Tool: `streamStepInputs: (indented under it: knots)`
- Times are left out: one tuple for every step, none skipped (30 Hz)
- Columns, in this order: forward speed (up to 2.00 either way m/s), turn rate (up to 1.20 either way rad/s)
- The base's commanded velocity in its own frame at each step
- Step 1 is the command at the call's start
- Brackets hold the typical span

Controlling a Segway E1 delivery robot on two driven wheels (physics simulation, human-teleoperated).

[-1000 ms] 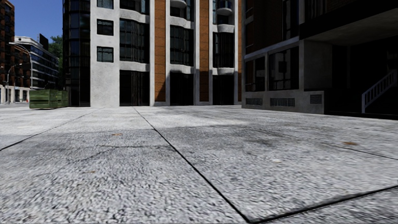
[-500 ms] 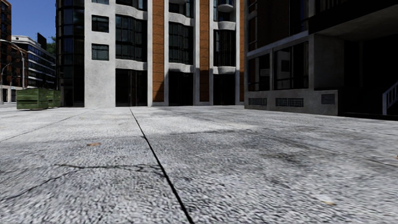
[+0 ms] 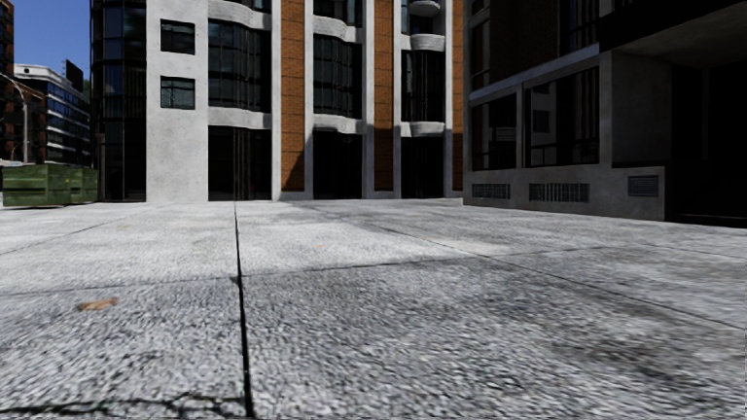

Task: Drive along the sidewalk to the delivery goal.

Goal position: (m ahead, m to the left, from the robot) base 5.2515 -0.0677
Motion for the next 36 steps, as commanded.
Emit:
streamStepInputs:
  knots:
    - [2.0, 0.0]
    - [2.0, 0.0]
    - [2.0, 0.0]
    - [2.0, 0.0]
    - [2.0, 0.0]
    - [2.0, 0.0]
    - [2.0, 0.0]
    - [2.0, 0.0]
    - [2.0, 0.0]
    - [2.0, 0.0]
    - [2.0, 0.0]
    - [2.0, 0.0]
    - [2.0, 0.0]
    - [2.0, 0.0]
    - [2.0, 0.0]
    - [2.0, 0.0]
    - [2.0, 0.0]
    - [2.0, 0.0]
    - [2.0, 0.0]
    - [2.0, 0.0]
    - [2.0, 0.0]
    - [2.0, 0.0]
    - [2.0, 0.0]
    - [2.0, 0.0]
    - [2.0, 0.0]
    - [2.0, 0.0]
    - [2.0, 0.0]
    - [2.0, 0.0]
    - [2.0, 0.0]
    - [2.0, 0.0]
    - [2.0, 0.0]
    - [2.0, 0.0]
    - [2.0, 0.0]
    - [2.0, 0.0]
    - [2.0, 0.0]
    - [2.0, 0.0]
